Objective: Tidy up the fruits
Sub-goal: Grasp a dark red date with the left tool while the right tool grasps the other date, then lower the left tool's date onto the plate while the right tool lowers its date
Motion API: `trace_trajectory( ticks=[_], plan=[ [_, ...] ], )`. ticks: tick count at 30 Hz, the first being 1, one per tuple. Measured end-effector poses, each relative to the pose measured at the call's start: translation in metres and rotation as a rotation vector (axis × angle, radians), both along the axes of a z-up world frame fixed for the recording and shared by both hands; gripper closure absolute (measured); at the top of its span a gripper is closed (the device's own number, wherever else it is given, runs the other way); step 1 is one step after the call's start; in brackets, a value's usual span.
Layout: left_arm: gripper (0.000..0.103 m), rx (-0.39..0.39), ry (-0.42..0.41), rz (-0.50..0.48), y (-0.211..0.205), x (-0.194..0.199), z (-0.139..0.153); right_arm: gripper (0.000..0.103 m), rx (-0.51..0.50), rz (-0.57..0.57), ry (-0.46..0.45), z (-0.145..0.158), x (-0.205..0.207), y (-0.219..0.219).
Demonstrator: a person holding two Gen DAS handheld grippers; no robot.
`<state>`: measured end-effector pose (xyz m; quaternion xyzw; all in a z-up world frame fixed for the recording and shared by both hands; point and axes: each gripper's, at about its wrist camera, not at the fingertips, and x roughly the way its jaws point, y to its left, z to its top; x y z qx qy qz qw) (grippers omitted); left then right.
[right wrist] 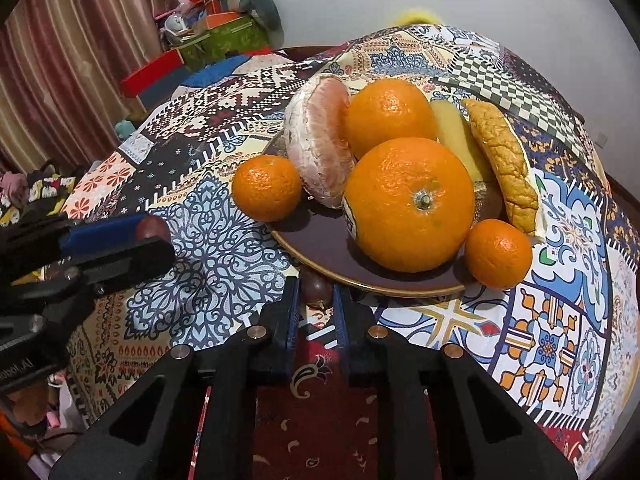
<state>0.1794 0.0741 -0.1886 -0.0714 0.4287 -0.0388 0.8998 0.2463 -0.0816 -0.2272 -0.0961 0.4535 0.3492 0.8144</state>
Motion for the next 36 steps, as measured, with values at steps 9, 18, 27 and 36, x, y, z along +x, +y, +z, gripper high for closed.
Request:
trace_trajectory(
  ticks=[9,18,27,36],
  plan=[
    [0.074,0.008,-0.012,-0.002,-0.004,0.000,0.010,0.088,0.026,0.006,-0.041,0.016,-0.018,-0.016],
    [0.074,0.017,-0.053,-0.036,-0.020,0.016,0.026,0.088,0.091,-0.081,-0.116,0.051,-0.006,-0.050],
    [0.074,0.025,-0.096,-0.069,-0.032,0.043,0.044,0.088,0.125,-0.130,-0.190,0.073,0.015,-0.058],
    [0.074,0.037,-0.135,-0.064,-0.029,0.067,0.053,0.088,0.128,-0.134,-0.227,0.078,0.037,-0.056]
  ],
)
